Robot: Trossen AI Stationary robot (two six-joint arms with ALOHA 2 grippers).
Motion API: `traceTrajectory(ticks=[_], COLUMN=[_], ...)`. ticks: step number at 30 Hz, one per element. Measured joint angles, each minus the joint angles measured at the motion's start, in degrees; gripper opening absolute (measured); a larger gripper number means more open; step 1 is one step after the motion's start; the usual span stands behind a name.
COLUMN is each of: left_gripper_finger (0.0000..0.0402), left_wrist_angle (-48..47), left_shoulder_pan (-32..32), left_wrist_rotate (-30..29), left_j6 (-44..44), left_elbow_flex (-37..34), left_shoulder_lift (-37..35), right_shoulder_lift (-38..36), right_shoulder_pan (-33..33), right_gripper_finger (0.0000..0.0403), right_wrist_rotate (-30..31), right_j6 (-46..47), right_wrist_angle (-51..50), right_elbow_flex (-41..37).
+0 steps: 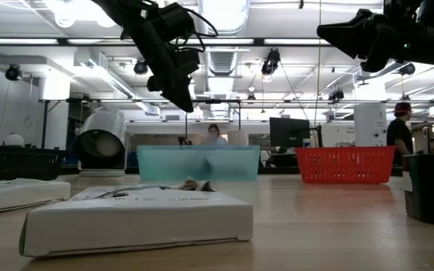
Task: Pick and place items into bin
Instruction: Put the blue charger adapter into the red basket
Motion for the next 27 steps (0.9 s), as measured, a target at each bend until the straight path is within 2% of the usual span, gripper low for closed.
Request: traceTrajectory(ticks=[5,11,14,22,27], left_gripper_finger=[0.0052,0.0063,0.0093,0.0212,0.0234], left_wrist_angle=[0.0,2.4,5.4,8.2,7.9], left_shoulder_pan=[-0.2,-2.5,-5.0,-11.2,-12.8], left_wrist_rotate=[0.7,8.1,9.2,9.4,9.4], left_j6=[0.0,1.0,4.3,9.0,8.9], left_elbow_flex=[0.0,-0.1,-0.1,-0.2,-0.3], left_shoulder_lift=[0.0,0.0,0.0,0.0,0.0], right_shoulder_lift=[0.0,0.0,0.0,0.0,0.0], right_shoulder_pan=[0.0,0.0,0.0,0.0,0.0], right_gripper_finger=[0.0057,0.0057,0.0057,0.0057,0.0057], right_wrist_rotate=[0.0,0.0,0.0,0.0,0.0], right_j6=[0.0,0.0,0.0,0.0,0.1], right_wrist_angle=[0.0,0.0,0.0,0.0,0.0], right_elbow_flex=[0.0,0.0,0.0,0.0,0.0])
